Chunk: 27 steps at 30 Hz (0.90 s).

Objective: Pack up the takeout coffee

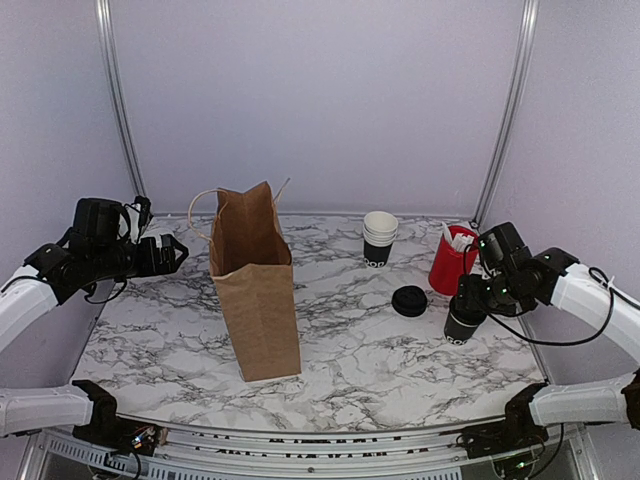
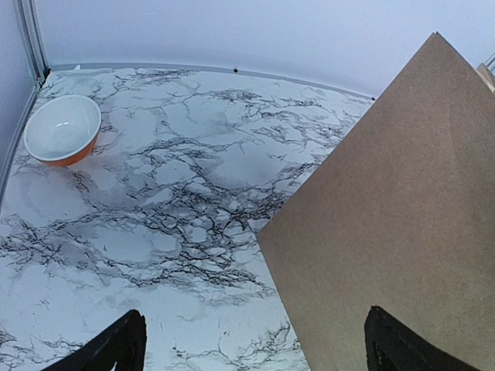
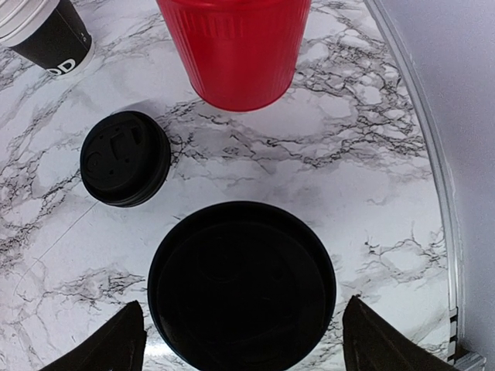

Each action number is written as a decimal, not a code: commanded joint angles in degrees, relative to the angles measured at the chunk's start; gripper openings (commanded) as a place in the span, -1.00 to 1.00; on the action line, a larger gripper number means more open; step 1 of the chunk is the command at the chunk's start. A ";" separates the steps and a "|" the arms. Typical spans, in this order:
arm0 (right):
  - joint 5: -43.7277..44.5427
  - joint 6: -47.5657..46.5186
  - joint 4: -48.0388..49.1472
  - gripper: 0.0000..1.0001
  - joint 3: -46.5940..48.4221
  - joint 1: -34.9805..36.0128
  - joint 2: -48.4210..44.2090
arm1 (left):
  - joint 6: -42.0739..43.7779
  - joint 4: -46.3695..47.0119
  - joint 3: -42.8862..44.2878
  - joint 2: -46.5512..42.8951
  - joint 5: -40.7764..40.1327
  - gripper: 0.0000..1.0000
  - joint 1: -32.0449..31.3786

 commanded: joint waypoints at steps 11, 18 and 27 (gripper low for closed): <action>-0.77 0.02 0.50 0.69 0.08 -0.54 1.63 | 0.48 -0.68 -0.89 0.65 0.35 0.99 0.39; -0.84 -0.25 1.09 0.66 -0.01 -0.53 2.70 | 0.53 -0.70 -0.96 0.56 0.33 0.98 0.35; 0.47 -0.67 1.51 0.63 0.14 -0.48 4.29 | 0.58 -0.73 -0.97 0.81 0.43 0.98 0.34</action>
